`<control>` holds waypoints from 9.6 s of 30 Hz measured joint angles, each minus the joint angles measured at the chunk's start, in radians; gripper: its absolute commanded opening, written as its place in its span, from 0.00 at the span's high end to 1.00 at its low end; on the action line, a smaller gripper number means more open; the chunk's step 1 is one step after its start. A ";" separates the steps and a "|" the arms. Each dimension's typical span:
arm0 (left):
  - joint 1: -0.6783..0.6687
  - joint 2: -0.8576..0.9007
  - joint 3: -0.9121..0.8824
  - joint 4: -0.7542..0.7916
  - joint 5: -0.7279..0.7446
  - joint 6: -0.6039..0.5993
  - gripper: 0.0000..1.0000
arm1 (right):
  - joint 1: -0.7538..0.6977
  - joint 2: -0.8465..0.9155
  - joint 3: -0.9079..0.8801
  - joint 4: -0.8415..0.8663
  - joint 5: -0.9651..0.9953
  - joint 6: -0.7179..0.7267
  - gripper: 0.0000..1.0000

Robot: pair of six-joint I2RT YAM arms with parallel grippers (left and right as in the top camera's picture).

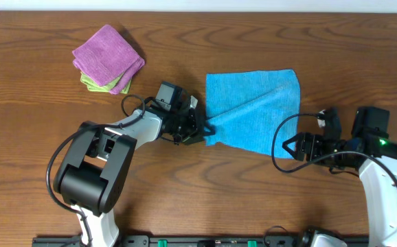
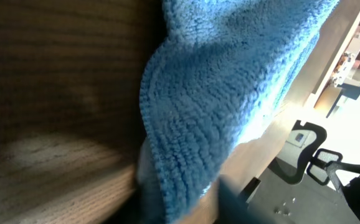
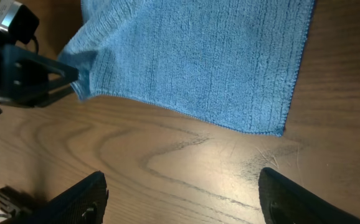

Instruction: Fold the cloth

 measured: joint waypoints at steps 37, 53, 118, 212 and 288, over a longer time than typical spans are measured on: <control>0.059 0.000 0.000 0.049 0.214 0.045 0.94 | 0.000 0.160 -0.347 0.668 0.003 0.327 0.31; 0.080 0.000 0.000 0.050 0.313 0.055 0.94 | 0.061 0.257 -0.344 0.756 -0.005 0.406 0.99; 0.143 0.000 0.002 0.360 -0.167 -0.040 0.94 | 0.150 0.444 -0.022 0.963 0.157 0.447 0.99; -0.033 0.063 0.190 0.142 -0.541 0.206 0.94 | 0.201 0.537 -0.043 1.215 -0.058 0.736 0.14; -0.051 0.097 0.190 0.062 -0.527 0.225 0.94 | 0.128 0.370 -0.039 0.616 0.141 0.542 0.03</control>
